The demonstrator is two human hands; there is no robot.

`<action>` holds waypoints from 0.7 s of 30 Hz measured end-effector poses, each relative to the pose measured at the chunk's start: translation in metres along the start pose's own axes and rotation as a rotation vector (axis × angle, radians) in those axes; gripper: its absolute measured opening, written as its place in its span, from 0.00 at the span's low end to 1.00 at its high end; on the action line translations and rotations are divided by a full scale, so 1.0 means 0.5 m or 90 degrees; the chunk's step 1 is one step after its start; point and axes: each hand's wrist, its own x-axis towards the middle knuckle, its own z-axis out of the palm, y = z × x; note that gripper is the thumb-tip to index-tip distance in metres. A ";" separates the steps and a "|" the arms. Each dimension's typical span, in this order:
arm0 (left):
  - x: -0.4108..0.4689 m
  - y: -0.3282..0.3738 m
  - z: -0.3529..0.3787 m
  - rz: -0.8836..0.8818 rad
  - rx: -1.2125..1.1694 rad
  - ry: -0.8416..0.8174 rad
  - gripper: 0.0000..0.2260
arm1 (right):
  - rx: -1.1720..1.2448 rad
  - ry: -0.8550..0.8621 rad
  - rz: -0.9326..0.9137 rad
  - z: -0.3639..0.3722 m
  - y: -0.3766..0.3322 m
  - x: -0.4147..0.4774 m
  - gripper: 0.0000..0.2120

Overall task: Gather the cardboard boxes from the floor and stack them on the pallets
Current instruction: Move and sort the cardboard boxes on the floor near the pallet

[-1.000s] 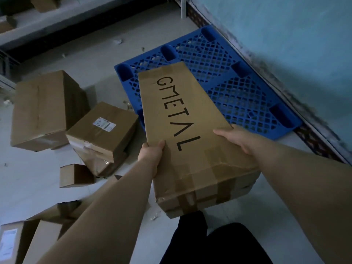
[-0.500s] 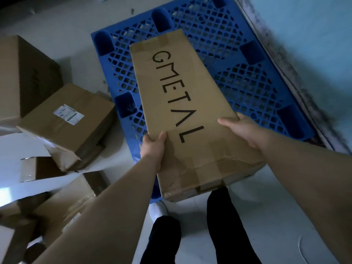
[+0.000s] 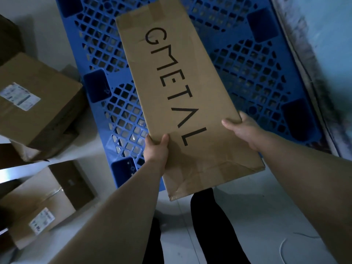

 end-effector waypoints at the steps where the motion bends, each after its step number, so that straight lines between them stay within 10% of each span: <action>1: 0.010 -0.003 0.005 -0.010 0.006 -0.007 0.19 | -0.012 0.013 0.006 0.006 0.003 0.008 0.32; 9: -0.008 0.017 0.006 -0.002 0.106 -0.068 0.32 | -0.287 0.082 0.100 0.065 -0.015 -0.007 0.35; 21: -0.132 0.057 -0.353 0.094 0.217 -0.117 0.16 | -0.221 -0.037 -0.190 0.317 -0.218 -0.304 0.12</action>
